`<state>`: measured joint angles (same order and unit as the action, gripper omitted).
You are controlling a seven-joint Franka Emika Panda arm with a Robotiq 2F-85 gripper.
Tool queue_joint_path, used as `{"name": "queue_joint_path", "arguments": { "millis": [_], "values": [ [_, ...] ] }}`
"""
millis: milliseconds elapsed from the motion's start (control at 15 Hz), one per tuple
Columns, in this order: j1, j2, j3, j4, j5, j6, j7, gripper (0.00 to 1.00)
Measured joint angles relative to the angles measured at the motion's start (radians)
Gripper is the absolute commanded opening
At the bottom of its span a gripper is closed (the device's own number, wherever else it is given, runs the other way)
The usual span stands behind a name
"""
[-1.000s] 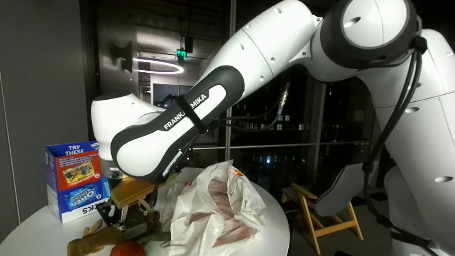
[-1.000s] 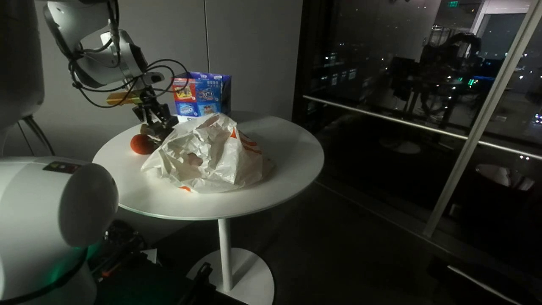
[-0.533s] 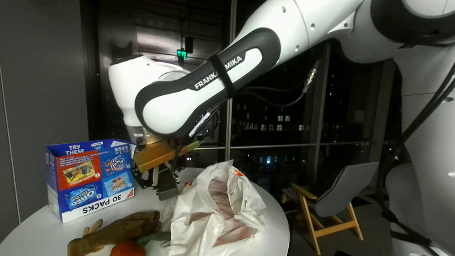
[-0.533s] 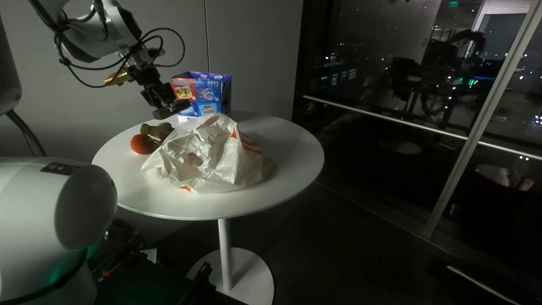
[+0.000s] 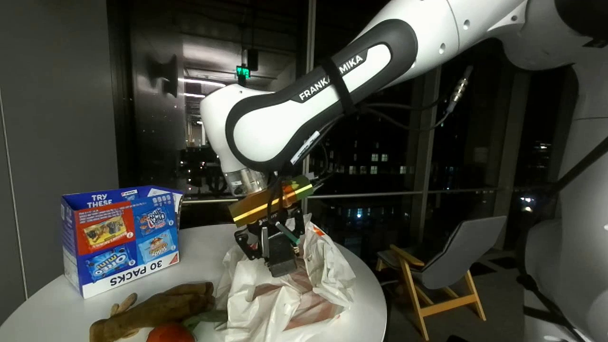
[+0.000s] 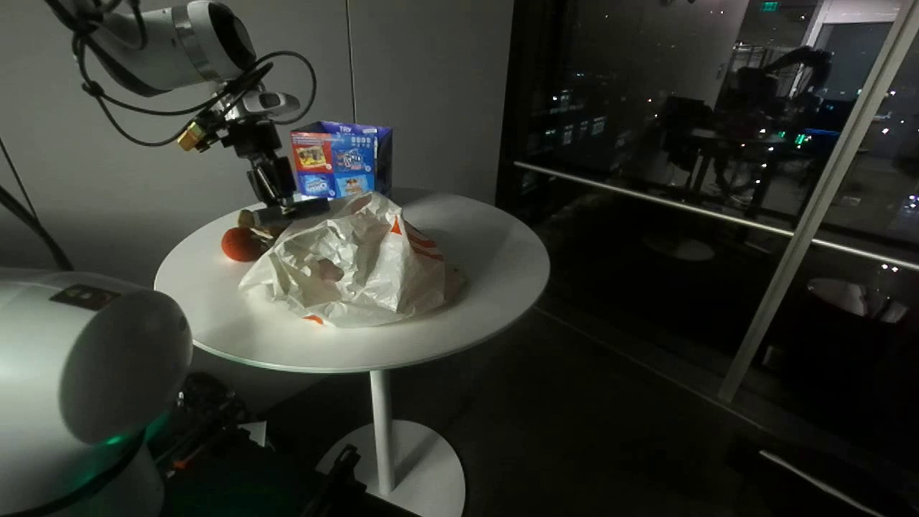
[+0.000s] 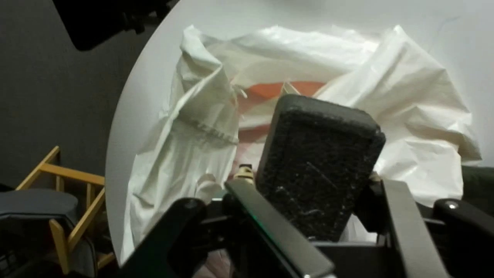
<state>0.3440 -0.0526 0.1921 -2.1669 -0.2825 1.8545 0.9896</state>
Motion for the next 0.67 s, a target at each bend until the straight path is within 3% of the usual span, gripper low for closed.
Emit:
{"name": "queue_joint_path", "arguments": {
  "millis": [333,667],
  "values": [
    [-0.048,-0.001,0.006,-0.075,0.136,-0.002,-0.026,0.37],
    [-0.101,0.005,0.004,-0.105,0.158,-0.005,-0.025,0.37]
  ]
}}
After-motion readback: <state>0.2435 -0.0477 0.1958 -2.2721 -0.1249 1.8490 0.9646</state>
